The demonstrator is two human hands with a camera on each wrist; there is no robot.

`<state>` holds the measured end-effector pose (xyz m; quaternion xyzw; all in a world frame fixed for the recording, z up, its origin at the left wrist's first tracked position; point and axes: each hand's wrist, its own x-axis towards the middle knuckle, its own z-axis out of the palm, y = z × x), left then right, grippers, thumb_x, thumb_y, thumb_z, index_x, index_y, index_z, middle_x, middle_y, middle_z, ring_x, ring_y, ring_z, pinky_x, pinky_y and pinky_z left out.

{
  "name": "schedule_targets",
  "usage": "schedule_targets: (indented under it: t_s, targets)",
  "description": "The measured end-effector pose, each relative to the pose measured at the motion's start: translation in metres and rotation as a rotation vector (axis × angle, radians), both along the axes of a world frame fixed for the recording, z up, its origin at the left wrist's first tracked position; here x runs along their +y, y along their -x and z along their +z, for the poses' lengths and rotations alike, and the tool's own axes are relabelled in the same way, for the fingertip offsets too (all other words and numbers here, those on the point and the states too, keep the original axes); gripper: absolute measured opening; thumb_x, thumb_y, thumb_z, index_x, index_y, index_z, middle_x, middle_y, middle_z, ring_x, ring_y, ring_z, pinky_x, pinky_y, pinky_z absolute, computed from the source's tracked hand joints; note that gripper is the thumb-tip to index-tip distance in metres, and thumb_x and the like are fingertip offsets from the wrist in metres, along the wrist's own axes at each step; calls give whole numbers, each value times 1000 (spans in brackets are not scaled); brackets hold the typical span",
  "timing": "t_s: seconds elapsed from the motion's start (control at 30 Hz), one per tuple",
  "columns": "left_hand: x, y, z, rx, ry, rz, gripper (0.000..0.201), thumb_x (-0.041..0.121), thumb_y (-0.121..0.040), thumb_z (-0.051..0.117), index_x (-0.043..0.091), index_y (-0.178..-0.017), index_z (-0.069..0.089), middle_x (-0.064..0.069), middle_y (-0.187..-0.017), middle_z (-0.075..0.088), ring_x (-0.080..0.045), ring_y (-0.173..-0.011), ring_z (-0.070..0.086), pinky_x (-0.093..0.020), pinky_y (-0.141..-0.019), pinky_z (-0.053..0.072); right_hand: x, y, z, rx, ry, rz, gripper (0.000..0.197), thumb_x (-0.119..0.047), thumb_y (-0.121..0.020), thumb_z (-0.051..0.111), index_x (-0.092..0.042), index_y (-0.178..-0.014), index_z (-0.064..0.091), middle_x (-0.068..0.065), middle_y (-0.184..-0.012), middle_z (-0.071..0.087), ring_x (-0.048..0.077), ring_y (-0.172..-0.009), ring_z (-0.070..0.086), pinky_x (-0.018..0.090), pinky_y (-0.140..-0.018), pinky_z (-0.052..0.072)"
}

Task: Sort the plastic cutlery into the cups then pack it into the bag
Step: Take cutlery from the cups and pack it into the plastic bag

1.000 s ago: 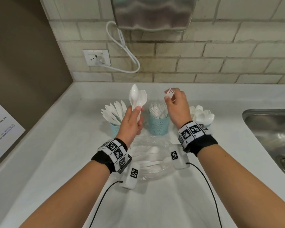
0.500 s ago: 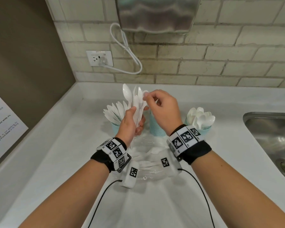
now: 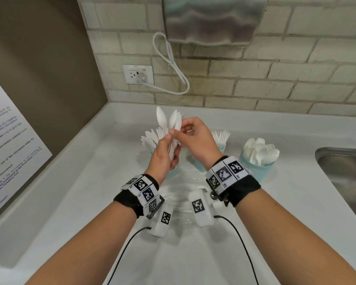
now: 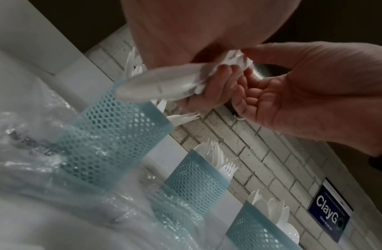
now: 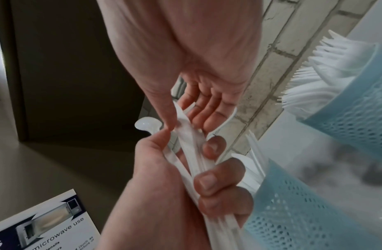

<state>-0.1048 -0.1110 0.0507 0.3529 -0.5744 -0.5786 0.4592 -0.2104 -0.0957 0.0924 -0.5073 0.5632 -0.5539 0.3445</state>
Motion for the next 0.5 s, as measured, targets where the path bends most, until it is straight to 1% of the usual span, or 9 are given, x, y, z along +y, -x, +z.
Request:
schedule_targets:
  t_s: [0.07,0.13,0.2,0.27,0.3,0.33,0.4,0.43,0.5]
  targets:
    - [0,-2,0,-2,1,-2,40,40,-101,22,22,-89,55,7,-59,46,-11,-44,27,-26,-44,17,-3,-2,-2,-8,-4,22,21,-16,-84,69,-13,-96,52,-1,-83,58,7,-59,56,21,-58,50]
    - [1,-4,0,8,1,-6,40,44,-101,27,15,-88,51,2,-62,44,-12,-43,27,-26,-44,17,-5,-3,-5,-25,-17,33,19,-17,-86,67,-11,-100,55,5,-88,61,12,-64,55,23,-58,49]
    - [1,-6,-2,37,-1,4,38,44,-101,31,13,-92,51,0,-64,44,-11,-43,30,-24,-42,19,-7,-5,-9,-10,-17,43,21,-19,-89,63,-7,-106,61,3,-86,62,9,-65,54,21,-59,44]
    - [0,-10,-1,86,-29,42,32,39,-102,34,14,-107,53,1,-65,46,-12,-43,36,-22,-39,26,-7,-8,-9,35,-5,51,21,-21,-92,58,-7,-104,66,-4,-74,61,0,-58,51,17,-59,40]
    - [-2,-12,-1,90,-43,66,30,35,-103,35,13,-115,51,-1,-67,47,-12,-44,38,-22,-39,29,-8,-9,-8,41,-1,51,22,-22,-93,56,-7,-104,68,-7,-71,60,-2,-55,51,15,-58,39]
    - [-4,-15,0,75,-47,85,30,33,-103,34,12,-119,49,-3,-70,46,-12,-44,41,-22,-39,32,-8,-9,-6,34,3,50,23,-22,-94,54,-9,-106,68,-10,-70,59,-3,-55,51,14,-59,39]
    - [-8,-20,3,35,-40,116,24,31,-103,34,13,-112,47,-5,-74,45,-13,-46,49,-23,-40,40,-12,-8,1,43,17,28,24,-23,-97,50,-12,-107,68,-15,-68,54,-3,-60,48,16,-61,37]
    - [-11,-23,5,25,-37,136,21,31,-103,34,15,-108,47,-3,-75,46,-13,-48,54,-25,-42,45,-16,-7,6,56,35,3,23,-24,-98,47,-16,-104,68,-16,-68,50,-2,-62,45,18,-62,35]
    - [-17,-32,6,15,0,198,16,30,-104,34,20,-104,47,-1,-78,46,-13,-59,60,-27,-49,53,-24,-3,18,55,106,-66,24,-26,-100,40,-25,-94,63,-15,-70,46,0,-65,42,21,-64,35]
